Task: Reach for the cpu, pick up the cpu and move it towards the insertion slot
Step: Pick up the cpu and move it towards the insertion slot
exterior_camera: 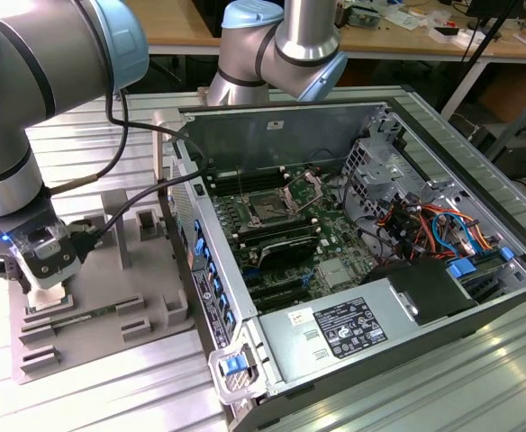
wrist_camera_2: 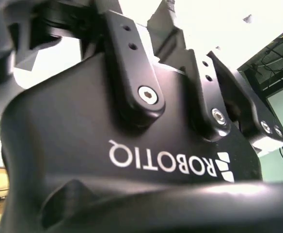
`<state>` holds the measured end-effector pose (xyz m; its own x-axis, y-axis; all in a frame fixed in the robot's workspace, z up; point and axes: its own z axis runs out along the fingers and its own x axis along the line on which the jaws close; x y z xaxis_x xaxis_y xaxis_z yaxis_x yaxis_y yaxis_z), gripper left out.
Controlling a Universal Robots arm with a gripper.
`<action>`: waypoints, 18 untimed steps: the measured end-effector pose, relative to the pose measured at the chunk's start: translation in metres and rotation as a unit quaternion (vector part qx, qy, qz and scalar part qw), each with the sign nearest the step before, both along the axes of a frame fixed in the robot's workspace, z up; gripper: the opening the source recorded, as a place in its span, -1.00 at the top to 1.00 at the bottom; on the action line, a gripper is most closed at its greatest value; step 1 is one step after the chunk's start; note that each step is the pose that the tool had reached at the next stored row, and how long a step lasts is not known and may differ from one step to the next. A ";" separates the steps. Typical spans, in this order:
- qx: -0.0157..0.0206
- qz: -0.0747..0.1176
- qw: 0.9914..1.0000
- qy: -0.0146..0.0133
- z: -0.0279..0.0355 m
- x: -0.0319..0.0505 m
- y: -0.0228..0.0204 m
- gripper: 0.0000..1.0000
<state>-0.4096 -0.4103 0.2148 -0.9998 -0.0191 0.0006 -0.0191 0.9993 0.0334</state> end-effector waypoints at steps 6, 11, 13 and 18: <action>0.000 0.000 1.000 0.000 -0.0002 0.0000 0.0000 -0.33; 0.000 0.000 1.000 0.000 -0.0022 -0.0001 -0.0001 -0.33; 0.000 0.000 1.000 0.000 -0.0031 -0.0004 -0.0003 -0.33; 0.000 0.000 1.000 0.000 -0.0046 -0.0017 -0.0002 -0.33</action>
<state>-0.4113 -0.4105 0.2102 -0.9998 -0.0191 0.0006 -0.0191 0.9993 0.0334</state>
